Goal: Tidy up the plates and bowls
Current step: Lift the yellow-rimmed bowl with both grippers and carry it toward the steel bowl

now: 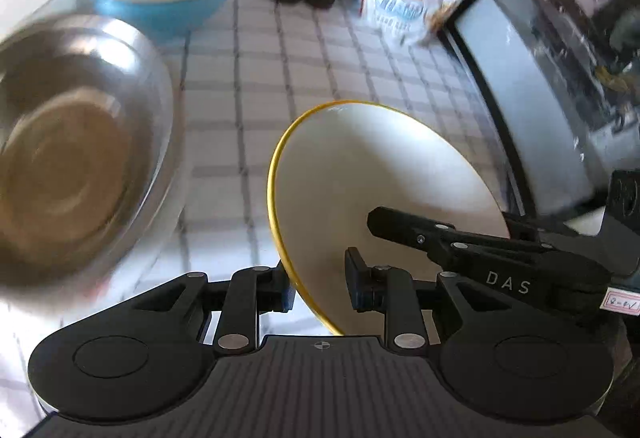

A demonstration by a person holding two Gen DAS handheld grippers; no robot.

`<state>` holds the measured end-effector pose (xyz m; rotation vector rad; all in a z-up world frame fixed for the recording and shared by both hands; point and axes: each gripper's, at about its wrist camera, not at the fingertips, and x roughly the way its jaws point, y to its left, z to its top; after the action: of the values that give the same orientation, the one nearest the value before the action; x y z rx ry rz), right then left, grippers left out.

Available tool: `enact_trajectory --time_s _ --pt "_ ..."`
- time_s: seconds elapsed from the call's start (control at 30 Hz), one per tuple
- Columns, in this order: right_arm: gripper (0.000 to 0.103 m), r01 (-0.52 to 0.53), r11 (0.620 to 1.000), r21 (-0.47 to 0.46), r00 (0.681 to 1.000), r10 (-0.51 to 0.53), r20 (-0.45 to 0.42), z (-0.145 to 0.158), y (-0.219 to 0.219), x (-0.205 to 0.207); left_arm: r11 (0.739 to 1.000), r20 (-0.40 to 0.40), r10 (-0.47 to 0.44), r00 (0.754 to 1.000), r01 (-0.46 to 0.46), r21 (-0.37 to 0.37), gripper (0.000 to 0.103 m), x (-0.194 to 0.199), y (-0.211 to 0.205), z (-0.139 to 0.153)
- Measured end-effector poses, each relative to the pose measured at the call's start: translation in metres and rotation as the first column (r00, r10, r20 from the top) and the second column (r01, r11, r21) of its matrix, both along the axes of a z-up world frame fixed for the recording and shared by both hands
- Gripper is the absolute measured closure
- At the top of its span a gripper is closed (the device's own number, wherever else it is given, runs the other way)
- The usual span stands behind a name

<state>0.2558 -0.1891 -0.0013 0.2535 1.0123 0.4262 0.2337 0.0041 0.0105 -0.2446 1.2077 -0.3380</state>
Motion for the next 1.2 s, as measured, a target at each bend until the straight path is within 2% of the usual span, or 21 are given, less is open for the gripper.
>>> enact_trajectory --time_s 0.17,0.23,0.47,1.03,1.2 --pt "0.062 -0.013 1.0 -0.021 0.999 0.012 -0.048 -0.015 0.016 -0.02 1.0 -0.077 0.014 0.997 -0.013 0.013 0.077 -0.018 0.012 -0.022" --pt "0.062 -0.017 0.999 -0.039 0.999 0.016 -0.036 -0.015 0.019 -0.023 1.0 -0.085 0.014 0.996 -0.013 0.005 0.078 -0.022 0.014 -0.024" --pt "0.062 -0.009 0.999 -0.05 0.999 0.006 -0.054 -0.02 0.019 -0.025 1.0 -0.085 -0.01 0.996 0.011 0.007 0.078 -0.026 0.015 -0.024" --pt "0.062 -0.015 0.999 -0.043 0.998 0.012 -0.055 -0.021 0.018 -0.025 0.999 -0.144 0.031 0.989 -0.028 0.023 0.076 -0.021 0.012 -0.032" --pt "0.062 -0.021 0.998 -0.058 0.999 0.018 -0.05 -0.02 0.02 -0.026 0.999 -0.136 0.022 0.99 -0.017 0.04 0.076 -0.022 0.013 -0.03"
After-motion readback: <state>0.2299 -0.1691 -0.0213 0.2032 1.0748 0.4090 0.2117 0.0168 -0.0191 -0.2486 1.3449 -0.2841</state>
